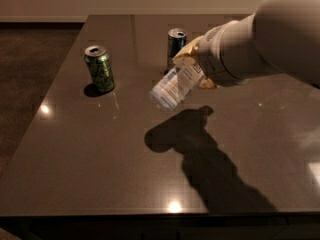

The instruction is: Place blue plastic bottle upright

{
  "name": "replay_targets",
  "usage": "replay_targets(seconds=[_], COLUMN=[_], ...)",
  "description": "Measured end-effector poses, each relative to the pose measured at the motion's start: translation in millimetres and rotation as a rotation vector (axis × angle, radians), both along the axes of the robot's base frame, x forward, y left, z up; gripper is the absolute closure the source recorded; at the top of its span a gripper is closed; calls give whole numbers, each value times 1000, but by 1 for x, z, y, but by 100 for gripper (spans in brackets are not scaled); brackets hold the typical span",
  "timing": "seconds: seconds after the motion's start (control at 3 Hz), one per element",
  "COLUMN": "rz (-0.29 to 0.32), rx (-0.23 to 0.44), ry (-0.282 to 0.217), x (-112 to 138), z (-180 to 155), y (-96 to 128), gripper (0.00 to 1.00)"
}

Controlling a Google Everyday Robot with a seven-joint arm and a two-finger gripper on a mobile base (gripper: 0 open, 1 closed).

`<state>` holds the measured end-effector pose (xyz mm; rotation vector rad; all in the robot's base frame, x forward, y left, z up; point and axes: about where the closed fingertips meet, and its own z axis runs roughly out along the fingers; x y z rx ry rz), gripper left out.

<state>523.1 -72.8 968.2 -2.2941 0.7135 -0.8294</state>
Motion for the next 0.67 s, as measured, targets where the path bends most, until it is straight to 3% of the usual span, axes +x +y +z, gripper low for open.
replay_targets(seconds=[0.67], rz=[101], rx=[-90], ry=[-115], x=[2], z=[7], y=[-4], gripper=[100])
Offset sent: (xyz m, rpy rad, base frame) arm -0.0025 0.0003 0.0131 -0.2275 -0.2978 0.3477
